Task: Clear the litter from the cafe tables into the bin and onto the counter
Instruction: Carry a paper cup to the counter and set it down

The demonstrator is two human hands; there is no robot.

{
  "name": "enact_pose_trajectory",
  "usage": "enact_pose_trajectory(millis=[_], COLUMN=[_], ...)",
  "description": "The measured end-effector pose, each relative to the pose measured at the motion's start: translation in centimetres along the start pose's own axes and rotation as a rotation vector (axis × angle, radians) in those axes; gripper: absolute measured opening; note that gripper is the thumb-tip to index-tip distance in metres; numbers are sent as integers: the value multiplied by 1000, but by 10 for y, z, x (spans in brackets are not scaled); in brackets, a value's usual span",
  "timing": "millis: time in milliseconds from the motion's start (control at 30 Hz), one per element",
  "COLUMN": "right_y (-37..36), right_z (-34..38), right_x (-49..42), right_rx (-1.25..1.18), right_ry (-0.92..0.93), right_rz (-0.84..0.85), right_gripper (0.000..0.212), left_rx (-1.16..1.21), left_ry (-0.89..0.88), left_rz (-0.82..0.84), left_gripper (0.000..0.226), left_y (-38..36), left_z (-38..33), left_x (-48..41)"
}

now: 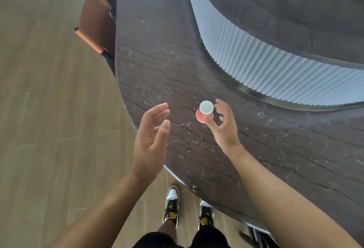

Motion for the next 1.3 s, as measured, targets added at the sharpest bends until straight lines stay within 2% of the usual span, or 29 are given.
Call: enact_pose_trajectory(millis=[133, 267, 567, 733, 933, 1133, 1300], right_y=[-32, -55, -76, -70, -24, 46, 99], right_z=[-29, -55, -83, -74, -31, 9, 30], right_x=[-38, -72, -106, -101, -54, 41, 131], right_rx=[109, 102, 68, 56, -10, -163, -259], right_ry=[-22, -125, -163, -150, -74, -39, 35], right_rz=[-81, -97, -164, -189, -225, -179, -296], right_gripper=[87, 92, 68, 65, 67, 63, 58], left_rx=[-41, -69, -77, -56, -34, 51, 136], left_ry=[27, 52, 86, 82, 40, -28, -138], left_rz=[12, 5, -6, -2, 88, 246, 454], left_gripper=[41, 37, 40, 44, 49, 51, 40], left_y=[17, 30, 40, 38, 32, -1, -45], left_z=[18, 36, 57, 56, 38, 7, -21], left_x=[2, 3, -11, -19, -28, -31, -22])
Point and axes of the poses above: each hand's wrist, its own x-axis away from the middle knuckle, its own y-axis out of the back of the hand, z = x × y, the point moved 4 cm from there along -x, towards the middle knuckle, and after that the axes turned 14 degrees about -y, right-handed, at the moved point
